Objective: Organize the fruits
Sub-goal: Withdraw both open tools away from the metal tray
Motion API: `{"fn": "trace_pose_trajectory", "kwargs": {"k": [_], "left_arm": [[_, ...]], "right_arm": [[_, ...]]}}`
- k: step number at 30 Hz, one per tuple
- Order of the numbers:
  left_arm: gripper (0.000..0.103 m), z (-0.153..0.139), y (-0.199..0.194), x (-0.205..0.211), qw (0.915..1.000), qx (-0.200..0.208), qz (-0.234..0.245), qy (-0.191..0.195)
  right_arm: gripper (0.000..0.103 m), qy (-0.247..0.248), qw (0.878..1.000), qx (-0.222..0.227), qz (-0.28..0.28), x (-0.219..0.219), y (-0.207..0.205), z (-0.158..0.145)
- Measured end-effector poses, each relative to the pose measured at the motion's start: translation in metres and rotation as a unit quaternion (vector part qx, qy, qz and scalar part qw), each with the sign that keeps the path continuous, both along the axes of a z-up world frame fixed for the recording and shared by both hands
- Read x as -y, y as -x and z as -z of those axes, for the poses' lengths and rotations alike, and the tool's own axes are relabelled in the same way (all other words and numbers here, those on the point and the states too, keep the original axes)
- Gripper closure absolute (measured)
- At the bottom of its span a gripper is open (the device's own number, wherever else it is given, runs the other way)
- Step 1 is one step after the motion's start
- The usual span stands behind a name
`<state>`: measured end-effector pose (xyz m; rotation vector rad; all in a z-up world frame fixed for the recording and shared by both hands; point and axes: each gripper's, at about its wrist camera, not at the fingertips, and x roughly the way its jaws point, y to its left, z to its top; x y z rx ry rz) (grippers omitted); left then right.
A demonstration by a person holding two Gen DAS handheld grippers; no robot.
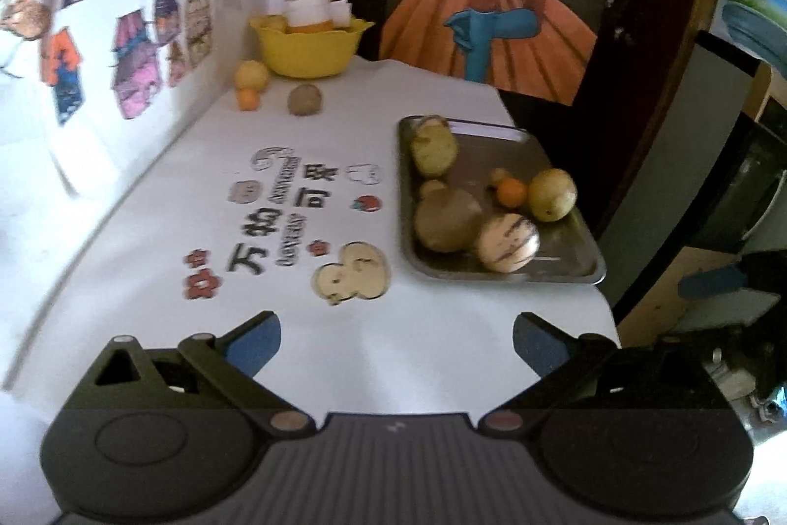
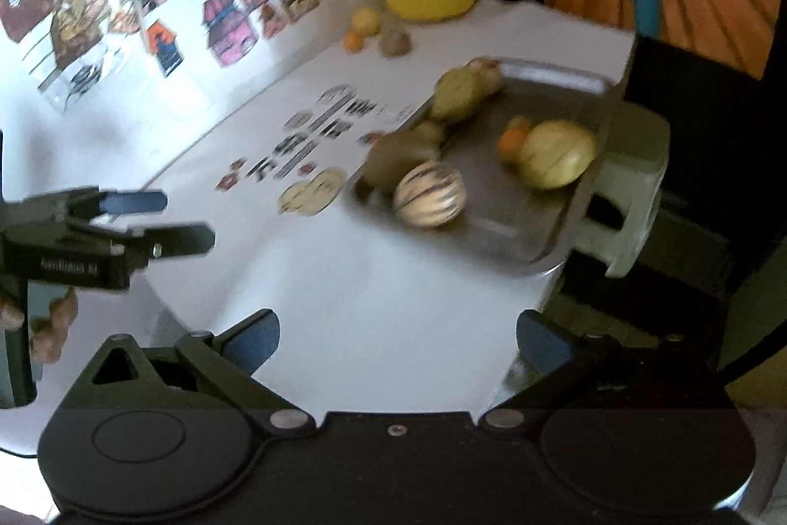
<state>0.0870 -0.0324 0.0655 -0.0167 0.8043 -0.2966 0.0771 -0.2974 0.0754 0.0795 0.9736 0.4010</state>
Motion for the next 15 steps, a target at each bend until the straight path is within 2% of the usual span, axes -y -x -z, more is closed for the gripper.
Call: {"fn": "trace_pose_trajectory", "kwargs": {"k": [3,12,15], "left_arm": [[0.000,-0.009,0.003,-0.014,0.9998,-0.005,-0.017,-0.001],[0.000,-0.028,0.002,-0.048,0.9987,-0.009,-0.048,-0.015],[0.000,-0.032,-0.002,-0.056,0.9976,-0.009,-0.055,-0.041]], "right_arm": [[0.001,-0.008,1.000,-0.026,-0.004,-0.014,0.000,-0.001],[0.001,-0.019,0.997,-0.067,-0.019,-0.045,-0.013,-0.011],[0.001,-0.025,0.996,-0.076,-0.031,-0.055,-0.021,-0.015]]}}
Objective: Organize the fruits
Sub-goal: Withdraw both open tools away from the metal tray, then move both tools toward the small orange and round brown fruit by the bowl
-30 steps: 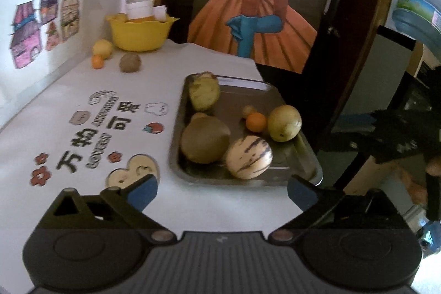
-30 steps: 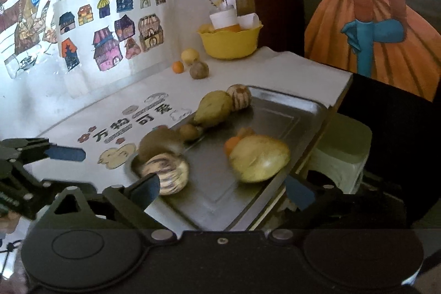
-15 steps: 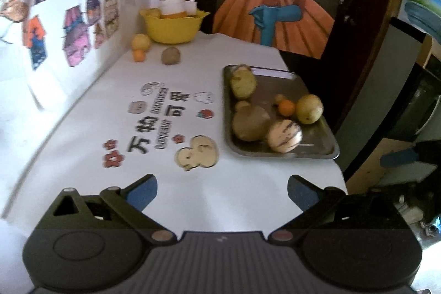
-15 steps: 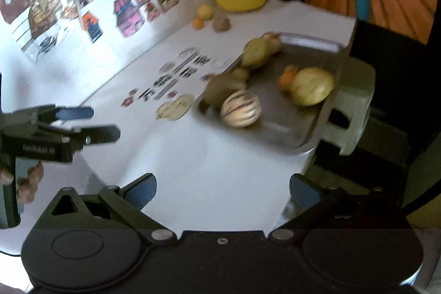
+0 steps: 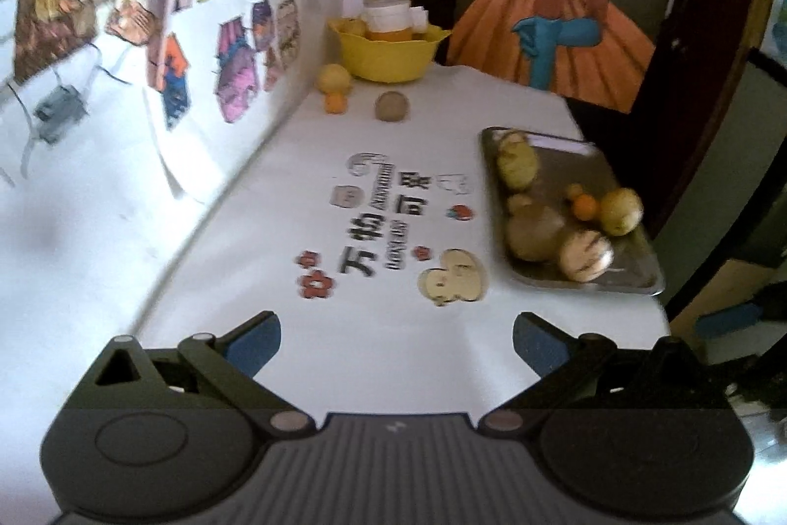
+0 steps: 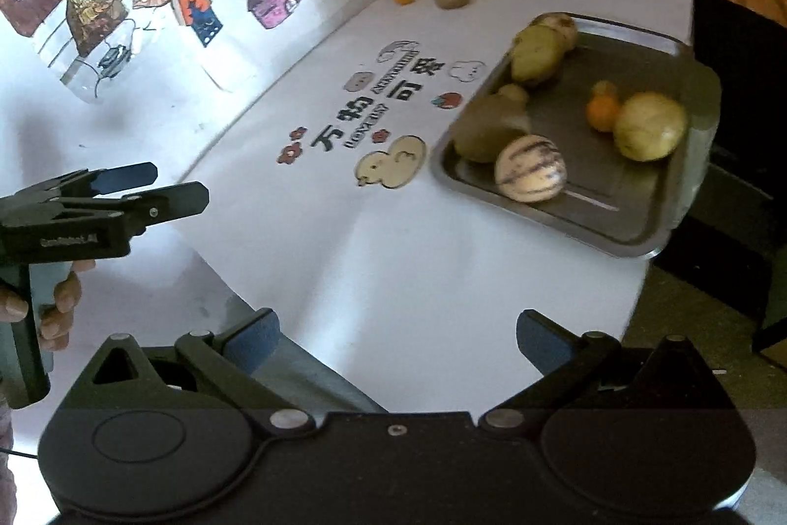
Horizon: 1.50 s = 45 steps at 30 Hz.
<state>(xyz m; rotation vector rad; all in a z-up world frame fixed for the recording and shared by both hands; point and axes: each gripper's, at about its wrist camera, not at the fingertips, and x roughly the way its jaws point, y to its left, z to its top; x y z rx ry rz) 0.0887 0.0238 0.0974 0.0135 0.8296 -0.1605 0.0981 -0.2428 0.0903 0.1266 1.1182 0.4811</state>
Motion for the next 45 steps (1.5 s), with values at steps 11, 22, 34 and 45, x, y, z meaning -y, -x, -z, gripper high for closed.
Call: {"fn": "trace_pose_trajectory", "kwargs": {"k": [11,22,34,45], "left_arm": [[0.000,-0.032,-0.040,-0.038,0.9982,-0.003,-0.045,-0.038],[0.000,-0.042,-0.131,-0.021,0.9929,0.086,-0.054,-0.062],[0.000,0.023,-0.243,-0.010,0.9919,0.110,-0.035,-0.055],[0.000,0.076,-0.321,-0.012,0.9942,0.090,-0.053,-0.028]], "right_arm": [[0.001,0.016,0.993,0.083,-0.081,-0.026,-0.058,-0.046],[0.001,-0.006,0.959,0.250,-0.132,-0.025,-0.146,-0.085],[0.001,0.047,0.944,0.281,-0.166,-0.048,-0.246,-0.010],[0.001,0.107,0.940,0.263,-0.191,-0.062,-0.318,0.037]]}}
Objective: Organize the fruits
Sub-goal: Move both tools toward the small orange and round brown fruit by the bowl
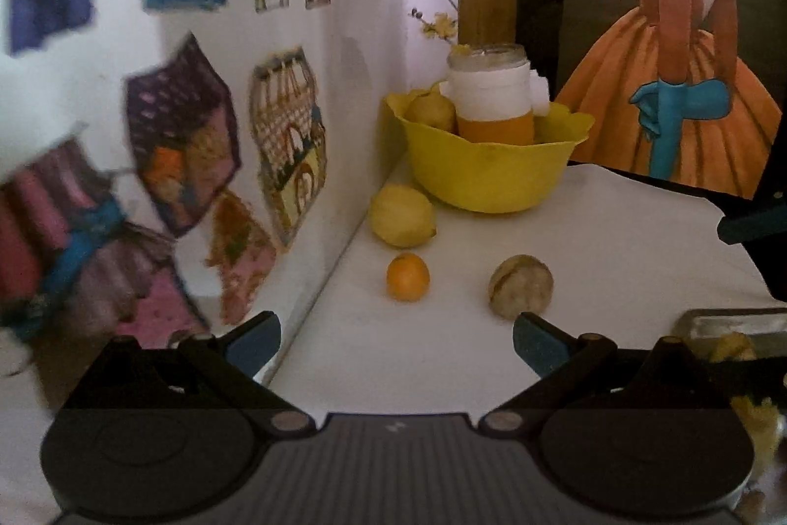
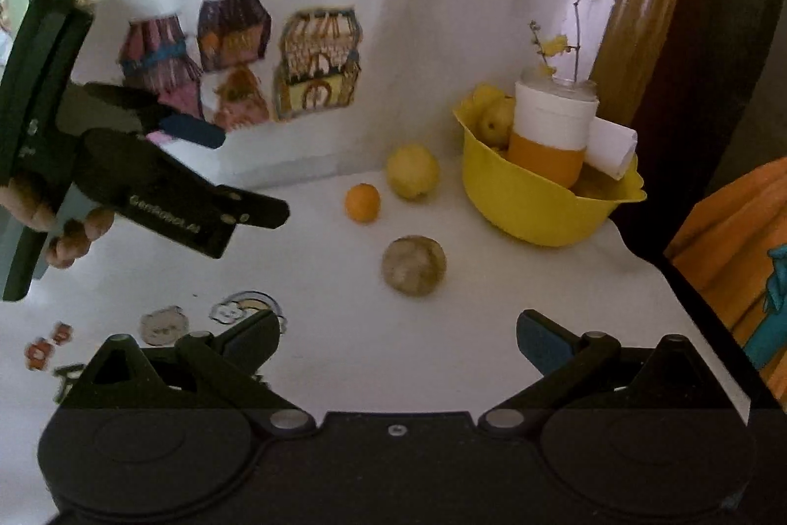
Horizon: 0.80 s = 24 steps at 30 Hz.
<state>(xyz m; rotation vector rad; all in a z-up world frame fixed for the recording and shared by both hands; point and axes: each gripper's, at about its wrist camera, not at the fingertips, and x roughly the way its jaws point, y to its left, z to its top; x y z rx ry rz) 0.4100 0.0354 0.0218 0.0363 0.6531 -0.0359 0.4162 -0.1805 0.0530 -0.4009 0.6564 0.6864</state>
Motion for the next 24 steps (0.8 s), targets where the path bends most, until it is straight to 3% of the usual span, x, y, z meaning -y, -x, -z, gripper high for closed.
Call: {"fn": "trace_pose_trajectory", "kwargs": {"k": [6,19,24], "left_arm": [[0.000,0.022,-0.027,-0.001,0.9993,-0.007,0.003,0.037],[0.001,0.046,-0.058,0.001,0.9997,-0.004,-0.004,0.025],[0.009,0.053,-0.069,0.004,0.9993,-0.003,-0.025,0.028]], "right_arm": [[0.001,0.015,1.000,-0.005,-0.009,-0.012,-0.020,0.019],[0.005,0.042,0.999,-0.026,-0.021,-0.035,-0.053,0.050],[0.012,0.050,0.998,-0.036,-0.017,-0.040,-0.066,0.059]]}}
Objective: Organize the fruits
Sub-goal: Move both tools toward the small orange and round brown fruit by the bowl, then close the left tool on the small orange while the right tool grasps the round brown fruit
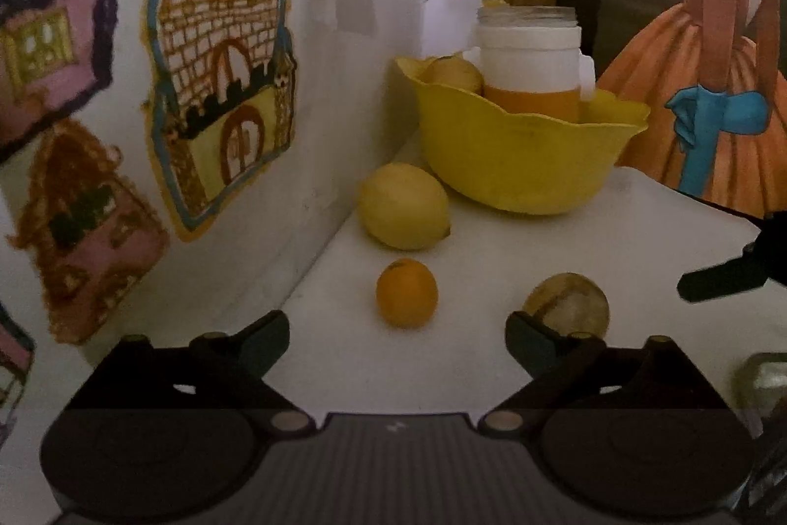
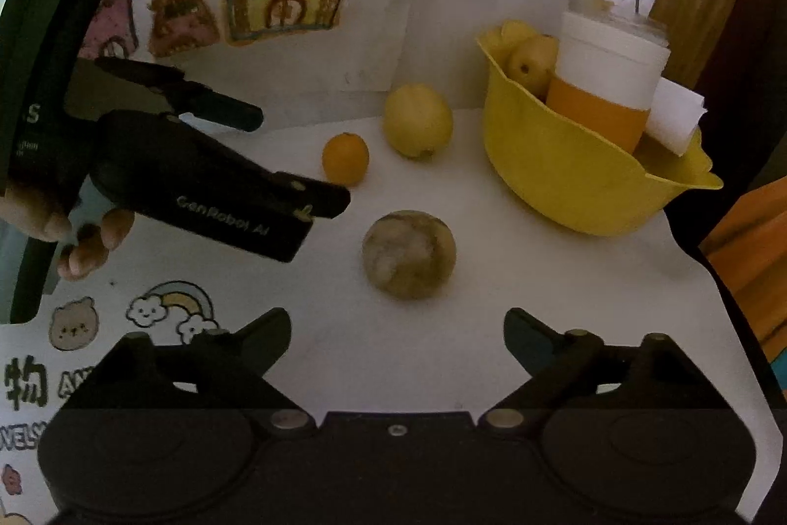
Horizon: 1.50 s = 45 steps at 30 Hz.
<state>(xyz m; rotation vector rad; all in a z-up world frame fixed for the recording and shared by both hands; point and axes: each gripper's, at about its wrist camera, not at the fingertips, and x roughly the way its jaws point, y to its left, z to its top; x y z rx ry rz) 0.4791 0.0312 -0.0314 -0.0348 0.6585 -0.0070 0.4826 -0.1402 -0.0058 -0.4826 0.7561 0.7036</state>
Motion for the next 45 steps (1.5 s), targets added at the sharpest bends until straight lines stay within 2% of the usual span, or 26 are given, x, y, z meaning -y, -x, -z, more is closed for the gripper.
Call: {"fn": "trace_pose_trajectory", "kwargs": {"k": [4,12,19,25,29,30,31,45], "left_arm": [[0.013,0.004,-0.006,-0.001,0.9999,0.005,0.005,-0.009],[0.030,0.010,-0.018,-0.009,1.0000,-0.003,0.002,0.001],[0.040,0.011,-0.027,-0.012,0.9999,0.000,0.000,0.012],[0.058,0.011,-0.032,-0.018,0.9994,-0.004,0.003,0.036],[0.066,0.013,-0.033,-0.018,0.9993,-0.004,0.007,0.036],[0.067,0.012,-0.032,-0.018,0.9993,-0.005,0.008,0.036],[0.067,0.012,-0.032,-0.018,0.9992,-0.005,0.006,0.039],[0.068,0.004,-0.018,-0.020,0.9987,-0.015,0.001,0.049]], "right_arm": [[0.015,0.010,1.000,0.003,-0.004,-0.001,-0.006,0.006],[0.019,0.016,1.000,0.002,-0.007,-0.012,-0.021,0.013],[0.025,0.032,0.999,0.013,-0.008,-0.027,-0.033,0.017],[0.031,0.032,0.999,0.013,-0.001,-0.029,-0.042,0.018],[0.037,0.025,1.000,0.010,-0.004,-0.031,-0.048,0.018],[0.040,0.021,1.000,0.009,-0.004,-0.031,-0.049,0.018],[0.050,0.018,1.000,0.007,-0.004,-0.031,-0.050,0.019],[0.053,0.035,0.999,0.024,0.006,-0.029,-0.031,0.011]]}}
